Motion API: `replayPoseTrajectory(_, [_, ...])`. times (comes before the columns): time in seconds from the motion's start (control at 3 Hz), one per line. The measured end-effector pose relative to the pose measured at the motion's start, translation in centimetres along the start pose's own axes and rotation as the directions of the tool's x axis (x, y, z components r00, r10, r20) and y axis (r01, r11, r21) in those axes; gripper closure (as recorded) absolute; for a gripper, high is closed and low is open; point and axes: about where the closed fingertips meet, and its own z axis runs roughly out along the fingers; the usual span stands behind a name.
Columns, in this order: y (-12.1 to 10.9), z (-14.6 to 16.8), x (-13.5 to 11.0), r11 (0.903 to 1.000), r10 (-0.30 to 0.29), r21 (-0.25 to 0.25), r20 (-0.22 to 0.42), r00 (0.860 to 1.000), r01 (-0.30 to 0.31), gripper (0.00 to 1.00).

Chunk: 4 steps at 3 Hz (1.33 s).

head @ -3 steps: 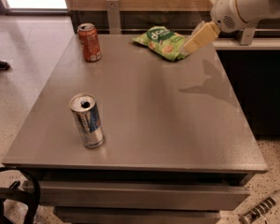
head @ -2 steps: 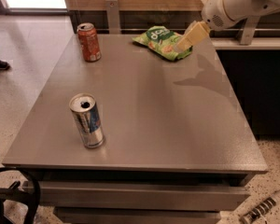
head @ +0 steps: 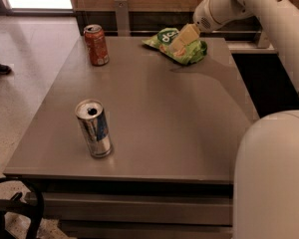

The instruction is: Move green rice chip bag near redbull can

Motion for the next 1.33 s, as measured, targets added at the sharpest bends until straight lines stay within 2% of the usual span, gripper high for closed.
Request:
replayPoseTrajectory(0.33, [-1.2,3.0,1.7,0.9983,0.059,0.004,-0.049,0.997,-0.059,0.0])
replayPoseTrajectory(0.67, [-1.2,4.1,3.5,0.9956,0.093,0.015,-0.137,0.986,-0.092,0.0])
replayPoseTrajectory(1.0, [-0.2,4.6,4.8,0.9944,0.099,-0.016,-0.214,0.972,-0.105,0.0])
replayPoseTrajectory(1.33, [1.8,5.5,6.2,0.9859,0.118,-0.085,-0.259,0.959,-0.144,0.02])
